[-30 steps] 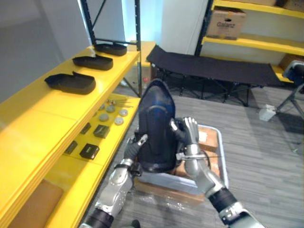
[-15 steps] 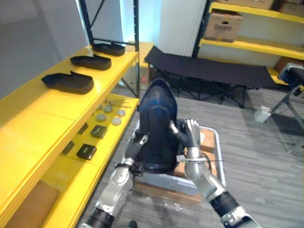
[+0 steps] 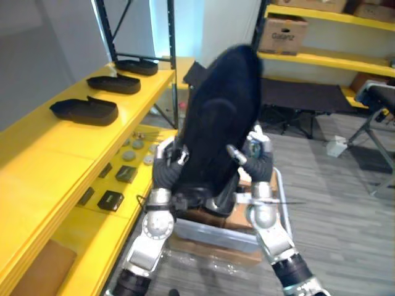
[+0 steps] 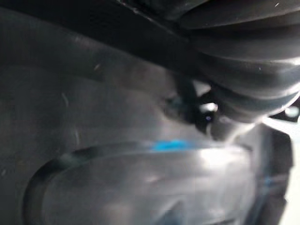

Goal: Walk over and take plastic housings, then place them on the shelf

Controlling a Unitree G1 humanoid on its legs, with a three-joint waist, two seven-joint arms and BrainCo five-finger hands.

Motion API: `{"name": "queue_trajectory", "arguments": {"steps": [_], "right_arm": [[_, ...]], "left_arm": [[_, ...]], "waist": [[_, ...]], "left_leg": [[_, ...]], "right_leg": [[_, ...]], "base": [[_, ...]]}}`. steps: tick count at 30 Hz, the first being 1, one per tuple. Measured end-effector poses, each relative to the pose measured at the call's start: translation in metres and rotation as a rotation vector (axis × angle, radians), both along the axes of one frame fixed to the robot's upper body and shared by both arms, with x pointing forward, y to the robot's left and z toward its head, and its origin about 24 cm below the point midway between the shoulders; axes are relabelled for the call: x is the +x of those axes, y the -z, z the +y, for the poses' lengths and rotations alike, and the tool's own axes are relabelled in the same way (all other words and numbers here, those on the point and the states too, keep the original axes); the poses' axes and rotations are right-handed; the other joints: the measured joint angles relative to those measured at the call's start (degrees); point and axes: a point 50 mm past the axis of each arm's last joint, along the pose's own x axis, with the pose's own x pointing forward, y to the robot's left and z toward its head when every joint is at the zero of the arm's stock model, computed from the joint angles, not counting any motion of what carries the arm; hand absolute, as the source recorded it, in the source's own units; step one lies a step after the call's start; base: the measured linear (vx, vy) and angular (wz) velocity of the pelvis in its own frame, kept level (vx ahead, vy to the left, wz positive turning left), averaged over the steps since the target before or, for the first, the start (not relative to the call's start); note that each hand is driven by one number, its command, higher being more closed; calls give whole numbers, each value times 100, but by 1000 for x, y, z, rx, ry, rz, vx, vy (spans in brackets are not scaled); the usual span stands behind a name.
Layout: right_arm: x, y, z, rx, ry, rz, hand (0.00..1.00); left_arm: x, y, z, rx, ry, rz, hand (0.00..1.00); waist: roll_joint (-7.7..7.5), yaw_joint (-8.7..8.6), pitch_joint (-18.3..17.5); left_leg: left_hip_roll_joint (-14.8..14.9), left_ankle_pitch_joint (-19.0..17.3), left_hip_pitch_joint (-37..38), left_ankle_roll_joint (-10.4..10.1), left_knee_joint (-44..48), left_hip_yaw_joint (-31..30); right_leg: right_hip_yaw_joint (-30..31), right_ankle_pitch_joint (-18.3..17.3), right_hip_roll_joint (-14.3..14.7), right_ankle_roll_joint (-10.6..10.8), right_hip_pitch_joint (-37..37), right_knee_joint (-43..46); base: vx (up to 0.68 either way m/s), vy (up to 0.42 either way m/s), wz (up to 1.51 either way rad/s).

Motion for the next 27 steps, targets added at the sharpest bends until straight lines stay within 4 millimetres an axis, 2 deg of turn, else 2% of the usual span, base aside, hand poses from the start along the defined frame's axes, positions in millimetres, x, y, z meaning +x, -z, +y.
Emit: {"name": "queue_trajectory", "arguments": {"steps": [1,3,6,8,11,14,16,18,19,21,24,27], "right_arm": [[-2,-1,-9,35,7,-7,0],[-8,-1,-53,155,104,-21,0],[-22,-1,-92,203,244,-37,0],[-29,0,-101,198,285,-35,0],[-37,11,-110,201,338,22,0],[-50,38,-125,218,429,164,0],[-60,65,-132,241,485,305,0],[-79,107,-137,282,559,527,0],[-84,118,-137,293,572,584,0],[-104,155,-137,346,615,784,0],[-128,189,-137,467,658,954,0],[-140,201,-134,549,675,1011,0]], "left_arm": [[1,-2,9,-35,-59,-10,100],[-1,-6,48,-130,-300,-40,100],[-9,2,72,-129,-442,-22,100],[-13,9,74,-120,-457,5,100],[-19,18,75,-83,-476,44,100],[-23,23,79,-82,-491,68,100],[-28,28,84,-90,-509,89,100],[-34,36,85,-102,-498,124,100],[-36,38,85,-114,-486,129,100],[-41,45,83,-162,-446,152,100],[-48,52,84,-208,-405,184,100],[-52,58,85,-232,-383,216,100]], "waist": [[7,-15,4],[54,-80,29],[112,-108,44],[129,-122,34],[137,-252,29],[149,-263,22],[156,-372,19],[170,-412,16],[176,-412,19],[203,-422,17],[237,-515,-3],[254,-529,-10]], "left_leg": [[-2,-3,7,4,0,1],[-7,-6,8,9,-2,17],[-6,-13,4,9,-3,106],[-7,-35,9,7,-3,136],[-6,-60,3,-1,-2,185],[25,-76,4,-12,-1,329],[34,-85,-2,-24,0,338],[58,-122,0,-47,0,405],[63,-134,1,-55,-1,424],[74,-168,1,-71,-2,475],[78,-189,1,-74,-2,478],[81,-197,2,-78,-1,486]], "right_leg": [[3,-9,-5,10,0,9],[12,-21,-15,26,-8,10],[54,-19,-30,26,-31,-11],[116,-4,-28,21,-42,-36],[154,18,-18,32,-55,-84],[306,39,28,47,-126,-92],[310,69,44,90,-121,-110],[355,74,74,98,-132,-147],[374,74,82,97,-136,-156],[450,61,99,77,-174,-167],[451,61,103,81,-178,-168],[459,62,107,84,-182,-170]], "base": [[-24,33,-1],[-6,14,-2],[14,29,-9],[52,25,-13],[50,15,-10],[61,3,-25],[55,-8,-7],[36,-7,-12],[25,-4,-18],[19,0,-15],[7,1,-2],[0,0,0]]}}
